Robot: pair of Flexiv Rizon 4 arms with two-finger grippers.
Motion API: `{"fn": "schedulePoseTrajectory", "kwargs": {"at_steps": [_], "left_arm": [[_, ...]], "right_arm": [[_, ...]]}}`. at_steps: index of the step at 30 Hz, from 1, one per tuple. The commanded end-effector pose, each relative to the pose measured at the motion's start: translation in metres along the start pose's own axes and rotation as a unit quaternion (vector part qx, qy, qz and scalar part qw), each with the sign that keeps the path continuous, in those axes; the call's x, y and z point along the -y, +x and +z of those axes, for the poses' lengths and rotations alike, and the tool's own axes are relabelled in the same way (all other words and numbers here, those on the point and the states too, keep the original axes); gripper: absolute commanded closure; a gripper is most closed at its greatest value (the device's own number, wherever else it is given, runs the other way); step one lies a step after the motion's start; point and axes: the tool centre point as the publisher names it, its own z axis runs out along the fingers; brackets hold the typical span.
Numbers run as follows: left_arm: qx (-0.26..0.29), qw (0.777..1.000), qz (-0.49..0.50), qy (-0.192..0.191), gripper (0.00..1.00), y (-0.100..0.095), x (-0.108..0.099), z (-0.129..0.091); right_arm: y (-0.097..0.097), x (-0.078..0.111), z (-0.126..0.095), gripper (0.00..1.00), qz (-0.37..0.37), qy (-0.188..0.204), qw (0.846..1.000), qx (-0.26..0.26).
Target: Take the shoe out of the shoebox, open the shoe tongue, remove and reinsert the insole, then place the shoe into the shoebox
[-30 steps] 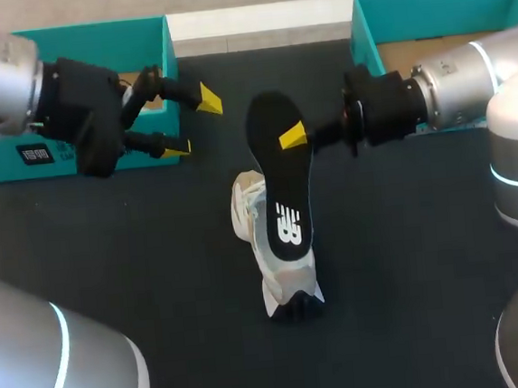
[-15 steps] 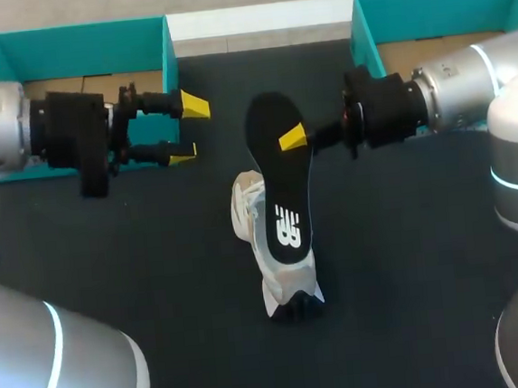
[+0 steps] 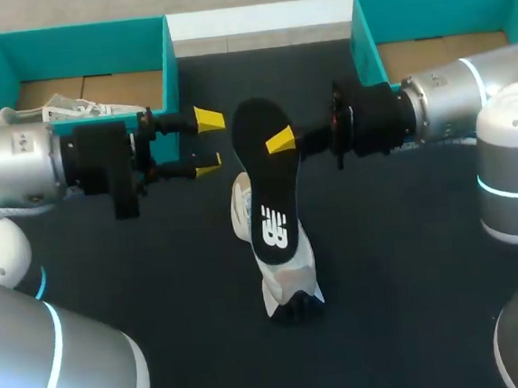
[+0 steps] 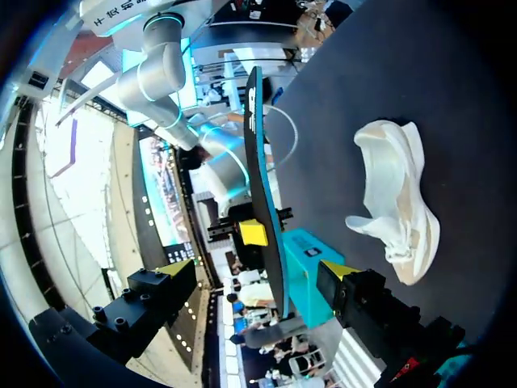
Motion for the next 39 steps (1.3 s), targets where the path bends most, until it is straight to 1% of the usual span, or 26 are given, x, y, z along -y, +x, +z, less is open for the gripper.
{"fn": "schedulePoseTrajectory", "kwargs": {"at_steps": [1, 3, 5, 6, 8, 9, 10, 11, 23, 33, 35, 39], "left_arm": [[0.045, 0.999, -0.013, -0.001, 0.00, 0.010, -0.004, 0.019], [0.051, 0.998, -0.020, -0.005, 0.00, 0.012, -0.004, 0.023], [0.058, 0.998, -0.028, -0.010, 0.05, 0.014, -0.006, 0.026], [0.059, 0.998, -0.028, -0.009, 0.16, 0.014, -0.006, 0.028], [0.064, 0.997, -0.035, -0.011, 0.31, 0.015, -0.008, 0.030], [0.065, 0.997, -0.036, -0.009, 0.35, 0.015, -0.008, 0.032], [0.068, 0.997, -0.035, -0.012, 0.44, 0.016, -0.009, 0.033], [0.068, 0.997, -0.035, -0.011, 0.49, 0.016, -0.010, 0.035], [0.078, 0.996, -0.047, -0.013, 0.64, 0.021, -0.012, 0.045], [0.081, 0.995, -0.052, -0.009, 0.69, 0.024, -0.009, 0.050], [0.081, 0.995, -0.055, -0.008, 0.73, 0.025, -0.008, 0.051], [0.082, 0.995, -0.055, -0.008, 0.75, 0.025, -0.008, 0.051]], "right_arm": [[-0.002, -0.002, 0.013, 1.00, -0.001, -0.005, 1.000, -0.007], [0.000, -0.002, 0.015, 1.00, -0.003, -0.007, 1.000, -0.009], [0.001, -0.001, 0.016, 1.00, -0.005, -0.009, 1.000, -0.009], [0.001, -0.001, 0.016, 1.00, -0.005, -0.012, 1.000, -0.009], [0.001, 0.000, 0.016, 1.00, -0.004, -0.013, 1.000, -0.009], [0.001, 0.001, 0.016, 1.00, -0.004, -0.013, 1.000, -0.009], [0.001, 0.001, 0.016, 1.00, -0.004, -0.014, 1.000, -0.009], [0.001, 0.001, 0.016, 1.00, -0.004, -0.014, 1.000, -0.009], [0.001, 0.001, 0.017, 1.00, -0.005, -0.018, 1.000, -0.010], [0.000, 0.000, 0.018, 1.00, -0.005, -0.021, 1.000, -0.011], [0.000, 0.000, 0.018, 1.00, -0.005, -0.021, 1.000, -0.012], [0.000, 0.000, 0.018, 1.00, -0.005, -0.021, 1.000, -0.012]]}}
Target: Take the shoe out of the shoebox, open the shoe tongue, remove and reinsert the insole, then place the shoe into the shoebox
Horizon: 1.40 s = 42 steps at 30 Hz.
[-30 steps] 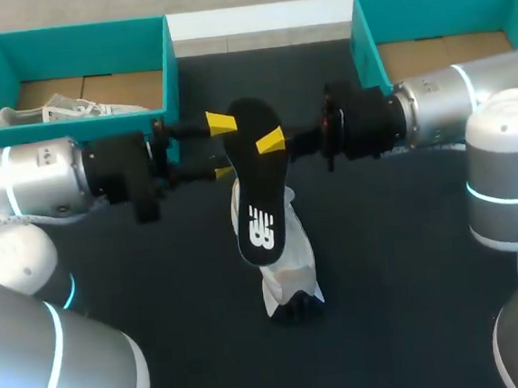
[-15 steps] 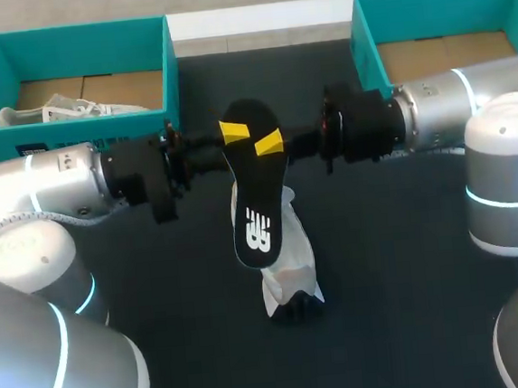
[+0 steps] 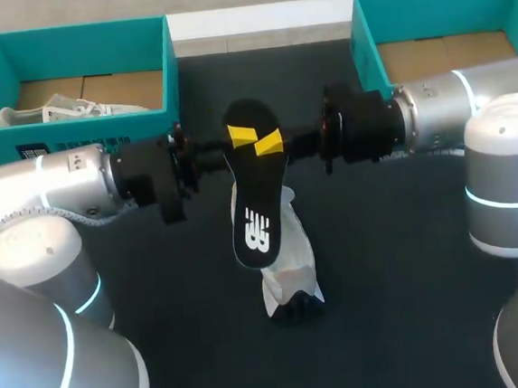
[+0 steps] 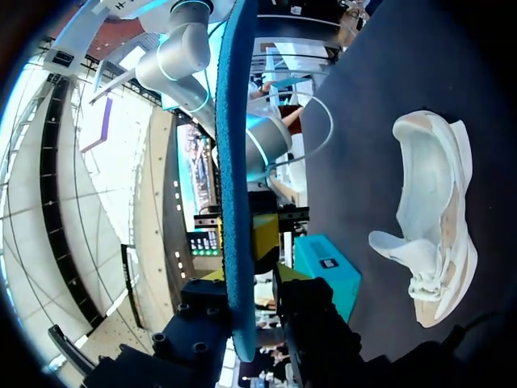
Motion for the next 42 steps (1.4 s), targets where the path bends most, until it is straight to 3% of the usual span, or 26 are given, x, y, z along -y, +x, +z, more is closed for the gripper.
{"fn": "schedulePoseTrajectory", "kwargs": {"at_steps": [1, 3, 5, 12, 13, 14, 15, 24, 28, 33, 36, 37, 42], "left_arm": [[0.001, 1.000, 0.001, -0.001, 0.76, 0.001, 0.001, 0.002], [0.002, 1.000, 0.000, 0.001, 0.81, 0.001, 0.001, 0.002], [0.002, 1.000, -0.001, 0.002, 0.98, 0.002, 0.001, 0.002], [0.001, 1.000, -0.008, 0.005, 1.00, 0.003, 0.003, 0.002], [0.001, 1.000, -0.009, 0.005, 1.00, 0.003, 0.003, 0.002], [0.000, 1.000, -0.012, 0.006, 1.00, 0.003, 0.003, 0.002], [0.000, 1.000, -0.014, 0.005, 1.00, 0.004, 0.002, 0.001], [-0.012, 0.998, -0.056, 0.004, 1.00, 0.007, 0.000, -0.018], [-0.014, 0.994, -0.105, 0.007, 1.00, 0.005, 0.000, -0.026], [-0.017, 0.987, -0.161, 0.015, 1.00, 0.004, 0.004, -0.035], [-0.016, 0.979, -0.203, 0.022, 1.00, 0.004, 0.007, -0.041], [-0.017, 0.975, -0.218, 0.024, 1.00, 0.005, 0.008, -0.041], [-0.025, 0.977, -0.211, 0.018, 1.00, 0.007, 0.005, -0.043]], "right_arm": [[-0.001, 0.000, 0.003, 1.00, 0.000, -0.001, 1.000, 0.000], [-0.001, 0.000, 0.003, 1.00, 0.000, 0.000, 1.000, 0.000], [-0.001, 0.000, 0.003, 1.00, -0.001, 0.000, 1.000, 0.000], [-0.002, 0.001, 0.002, 1.00, -0.001, -0.004, 1.000, 0.000], [-0.002, 0.002, 0.002, 0.92, -0.001, -0.005, 1.000, 0.000], [-0.003, 0.003, 0.001, 0.29, -0.001, -0.010, 1.000, 0.003], [-0.003, 0.004, 0.000, 0.00, -0.001, -0.010, 1.000, 0.004], [-0.005, 0.019, -0.025, 0.00, -0.010, -0.050, 0.998, 0.034], [-0.005, 0.022, -0.040, 0.00, -0.054, -0.065, 0.994, 0.073], [-0.005, 0.028, -0.057, 0.00, -0.160, -0.085, 0.975, 0.128], [0.001, 0.031, -0.062, 0.00, -0.237, -0.101, 0.949, 0.181], [-0.001, 0.030, -0.064, 0.00, -0.235, -0.112, 0.940, 0.221], [-0.001, 0.030, -0.064, 0.00, -0.235, -0.112, 0.940, 0.221]]}}
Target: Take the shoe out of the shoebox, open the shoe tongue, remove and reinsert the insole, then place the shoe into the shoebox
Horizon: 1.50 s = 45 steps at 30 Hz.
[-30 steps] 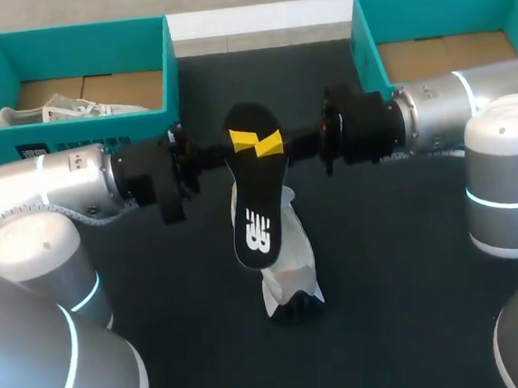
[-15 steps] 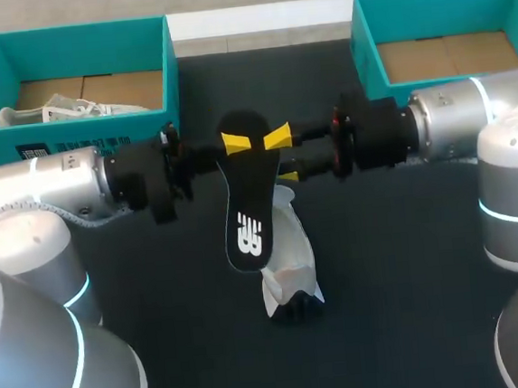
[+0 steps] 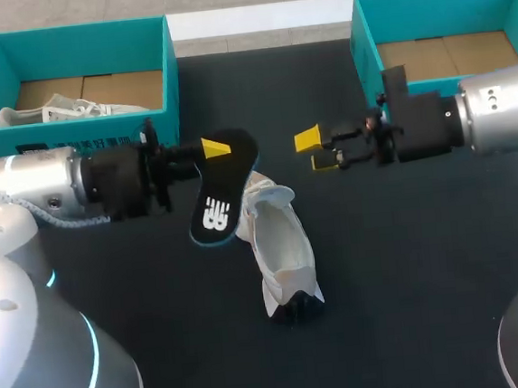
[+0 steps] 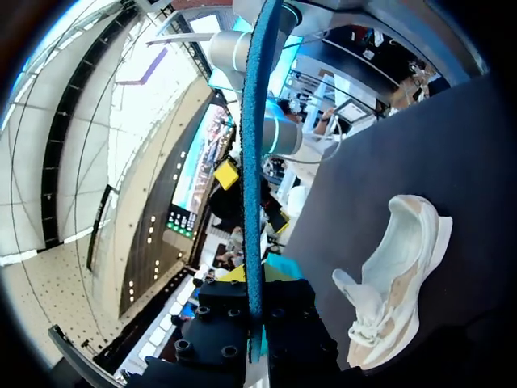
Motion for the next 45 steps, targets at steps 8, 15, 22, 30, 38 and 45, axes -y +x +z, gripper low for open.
{"fn": "schedulePoseTrajectory", "kwargs": {"at_steps": [8, 15, 22, 30, 38, 45], "left_arm": [[-0.001, 1.000, 0.001, 0.000, 1.00, -0.002, 0.002, -0.003], [-0.001, 1.000, 0.001, 0.000, 1.00, -0.002, 0.002, -0.003], [-0.001, 1.000, 0.001, 0.000, 1.00, -0.002, 0.002, -0.003], [-0.001, 1.000, 0.001, 0.000, 1.00, -0.002, 0.002, -0.003], [-0.001, 1.000, 0.001, 0.000, 1.00, -0.002, 0.002, -0.003], [-0.001, 1.000, 0.001, 0.000, 1.00, -0.002, 0.002, -0.003]], "right_arm": [[0.009, 0.007, -0.006, 0.00, -0.035, -0.016, 0.997, 0.070], [0.006, 0.007, -0.014, 0.00, -0.346, 0.089, 0.924, 0.133], [-0.002, 0.009, -0.025, 0.00, -0.576, 0.151, 0.801, 0.065], [-0.006, 0.003, -0.029, 0.00, -0.629, 0.159, 0.760, 0.020], [-0.006, 0.003, -0.029, 0.00, -0.629, 0.159, 0.760, 0.020], [-0.006, 0.003, -0.029, 0.00, -0.629, 0.159, 0.760, 0.020]]}}
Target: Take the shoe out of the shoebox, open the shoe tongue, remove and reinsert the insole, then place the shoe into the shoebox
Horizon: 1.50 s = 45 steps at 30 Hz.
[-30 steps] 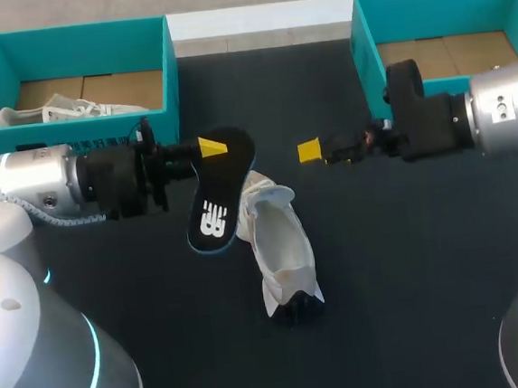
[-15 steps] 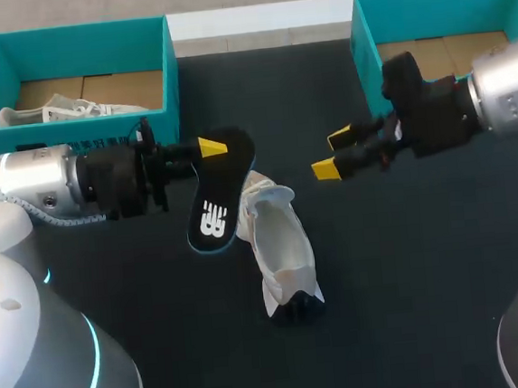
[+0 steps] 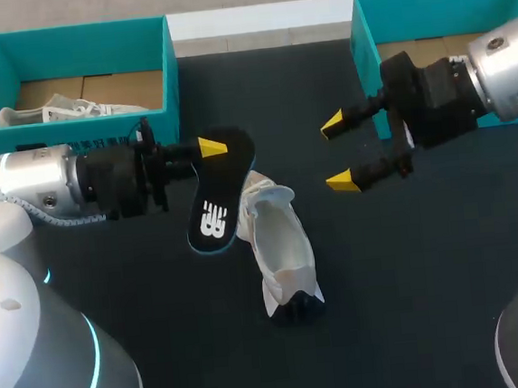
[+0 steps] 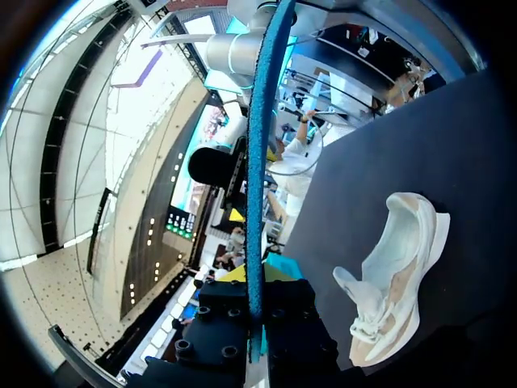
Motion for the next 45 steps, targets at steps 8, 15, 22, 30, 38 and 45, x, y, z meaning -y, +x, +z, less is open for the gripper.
{"fn": "schedulePoseTrajectory", "kwargs": {"at_steps": [8, 15, 22, 30, 38, 45], "left_arm": [[-0.004, 0.996, -0.081, 0.025, 1.00, 0.006, 0.017, -0.003], [-0.002, 0.987, -0.151, 0.049, 1.00, 0.008, 0.058, -0.014], [0.011, 0.981, -0.182, 0.064, 1.00, 0.008, 0.090, -0.021], [0.012, 0.979, -0.188, 0.080, 1.00, 0.035, 0.114, -0.004], [0.004, 0.978, -0.198, 0.074, 1.00, 0.072, 0.116, 0.012], [0.007, 0.978, -0.199, 0.066, 1.00, 0.086, 0.109, 0.016]], "right_arm": [[-0.011, 0.011, 0.008, 0.00, -0.201, 0.095, 0.975, 0.023], [-0.022, 0.024, 0.015, 0.00, -0.214, 0.116, 0.969, 0.032], [-0.023, 0.038, 0.022, 0.00, -0.219, 0.123, 0.968, 0.032], [-0.013, 0.063, 0.042, 0.00, -0.219, 0.118, 0.968, 0.030], [-0.005, 0.084, 0.053, 0.00, -0.212, 0.114, 0.970, 0.033], [0.001, 0.097, 0.059, 0.00, -0.200, 0.109, 0.973, 0.026]]}}
